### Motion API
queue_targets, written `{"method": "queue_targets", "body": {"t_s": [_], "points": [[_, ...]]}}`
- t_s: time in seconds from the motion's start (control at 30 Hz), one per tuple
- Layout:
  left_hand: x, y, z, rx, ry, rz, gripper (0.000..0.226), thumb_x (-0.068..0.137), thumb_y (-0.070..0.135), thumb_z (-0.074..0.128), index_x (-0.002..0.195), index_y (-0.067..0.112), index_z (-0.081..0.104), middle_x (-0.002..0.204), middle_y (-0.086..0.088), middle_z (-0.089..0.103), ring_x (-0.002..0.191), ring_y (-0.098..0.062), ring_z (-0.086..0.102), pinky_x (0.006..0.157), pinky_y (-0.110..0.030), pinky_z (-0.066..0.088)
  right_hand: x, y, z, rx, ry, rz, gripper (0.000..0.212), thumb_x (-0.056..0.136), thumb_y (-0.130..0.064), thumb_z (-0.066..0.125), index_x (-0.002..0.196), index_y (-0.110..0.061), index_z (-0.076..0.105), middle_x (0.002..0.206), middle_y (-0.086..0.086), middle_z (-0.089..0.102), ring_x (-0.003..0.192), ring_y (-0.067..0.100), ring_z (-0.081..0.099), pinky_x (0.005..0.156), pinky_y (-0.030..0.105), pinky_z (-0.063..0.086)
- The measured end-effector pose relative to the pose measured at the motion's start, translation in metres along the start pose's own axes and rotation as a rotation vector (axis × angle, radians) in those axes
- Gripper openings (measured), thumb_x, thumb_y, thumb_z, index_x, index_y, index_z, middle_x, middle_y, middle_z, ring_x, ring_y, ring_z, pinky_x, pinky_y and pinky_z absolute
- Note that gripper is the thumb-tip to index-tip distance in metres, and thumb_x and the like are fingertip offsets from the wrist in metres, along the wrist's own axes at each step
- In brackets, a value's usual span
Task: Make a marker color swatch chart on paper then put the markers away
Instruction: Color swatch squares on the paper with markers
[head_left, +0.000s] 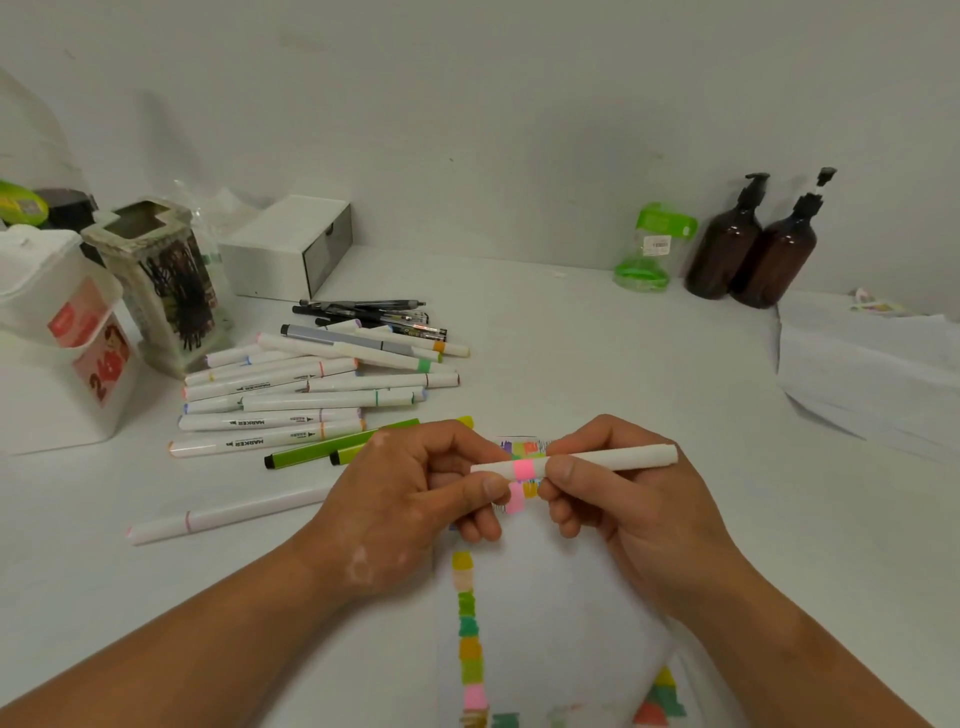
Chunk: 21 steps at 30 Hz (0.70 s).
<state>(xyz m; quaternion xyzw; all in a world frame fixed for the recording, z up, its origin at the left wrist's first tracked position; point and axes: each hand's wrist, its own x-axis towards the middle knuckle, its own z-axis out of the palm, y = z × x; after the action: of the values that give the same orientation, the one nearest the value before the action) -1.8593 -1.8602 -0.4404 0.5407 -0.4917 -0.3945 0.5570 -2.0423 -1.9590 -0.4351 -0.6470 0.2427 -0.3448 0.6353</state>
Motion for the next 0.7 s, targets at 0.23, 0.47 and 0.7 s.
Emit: {"method": "queue_targets", "body": {"t_s": [0.23,0.47,0.7], "points": [[0.004,-0.004,-0.003,-0.021,-0.033,-0.013,0.009,0.089,0.001,0.067,0.098,-0.001,0.066,0.068,-0.012,0.073,0.058,-0.022,0.070,0.054,-0.023,0.054,0.002,-0.003,0.001,-0.001,-0.004,0.027,0.007,0.077,-0.019,0.081,0.080,-0.016,0.077,0.073,0.020,0.073,0.061,0.023,0.070,0.056,0.025,0.055],[0.010,0.001,-0.006,0.005,0.017,0.060,0.012,0.080,0.022,0.074,0.092,0.021,0.077,0.065,-0.003,0.069,0.058,-0.017,0.066,0.058,-0.023,0.053,0.005,-0.014,-0.015,-0.001,-0.058,-0.026,0.021,0.076,-0.033,0.076,0.085,-0.015,0.078,0.072,0.016,0.070,0.058,0.021,0.062,0.048,0.025,0.047],[0.001,-0.006,-0.009,0.227,0.062,0.099,0.017,0.080,0.029,0.077,0.095,0.039,0.076,0.077,-0.007,0.064,0.074,-0.033,0.063,0.068,-0.047,0.058,-0.001,-0.016,-0.019,-0.607,-0.258,0.036,0.020,0.072,-0.044,0.076,0.089,-0.033,0.074,0.064,0.000,0.074,0.054,0.007,0.058,0.055,0.018,0.045]]}}
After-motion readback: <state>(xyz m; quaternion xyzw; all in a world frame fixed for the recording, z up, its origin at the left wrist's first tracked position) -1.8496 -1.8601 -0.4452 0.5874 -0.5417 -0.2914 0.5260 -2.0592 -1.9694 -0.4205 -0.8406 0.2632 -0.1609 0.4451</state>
